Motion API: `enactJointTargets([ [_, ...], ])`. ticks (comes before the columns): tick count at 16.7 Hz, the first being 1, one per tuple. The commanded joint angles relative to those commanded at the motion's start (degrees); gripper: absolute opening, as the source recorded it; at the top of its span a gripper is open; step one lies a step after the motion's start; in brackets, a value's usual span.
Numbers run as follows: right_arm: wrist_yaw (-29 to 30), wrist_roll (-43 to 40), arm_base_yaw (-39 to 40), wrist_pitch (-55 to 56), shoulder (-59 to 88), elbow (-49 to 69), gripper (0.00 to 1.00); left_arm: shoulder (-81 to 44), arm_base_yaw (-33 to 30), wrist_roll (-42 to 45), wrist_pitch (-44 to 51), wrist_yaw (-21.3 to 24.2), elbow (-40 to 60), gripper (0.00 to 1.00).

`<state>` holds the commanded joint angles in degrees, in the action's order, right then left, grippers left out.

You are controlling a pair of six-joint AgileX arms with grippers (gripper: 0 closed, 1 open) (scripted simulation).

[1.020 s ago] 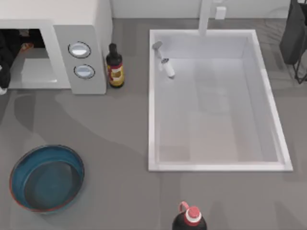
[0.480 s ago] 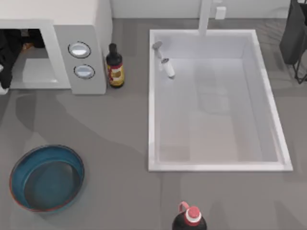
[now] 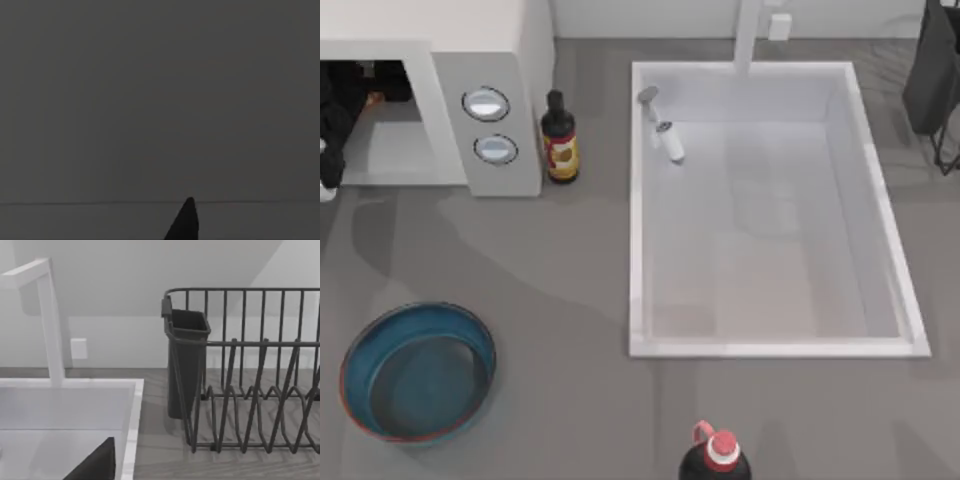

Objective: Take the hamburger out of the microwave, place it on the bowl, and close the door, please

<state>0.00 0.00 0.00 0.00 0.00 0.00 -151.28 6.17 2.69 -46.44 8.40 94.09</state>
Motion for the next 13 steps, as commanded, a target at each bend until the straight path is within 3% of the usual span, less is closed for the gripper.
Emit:
enactJointTargets([
  [4, 0.0, 0.0, 0.0, 0.0, 0.0, 0.0, 1.00, 4.1, 1.0, 0.3, -6.8, 1.0, -10.8, 0.00],
  [13, 0.0, 0.0, 0.0, 0.0, 0.0, 0.0, 1.00, 17.6, 4.3, 1.0, -28.8, 4.0, -48.2, 0.00],
])
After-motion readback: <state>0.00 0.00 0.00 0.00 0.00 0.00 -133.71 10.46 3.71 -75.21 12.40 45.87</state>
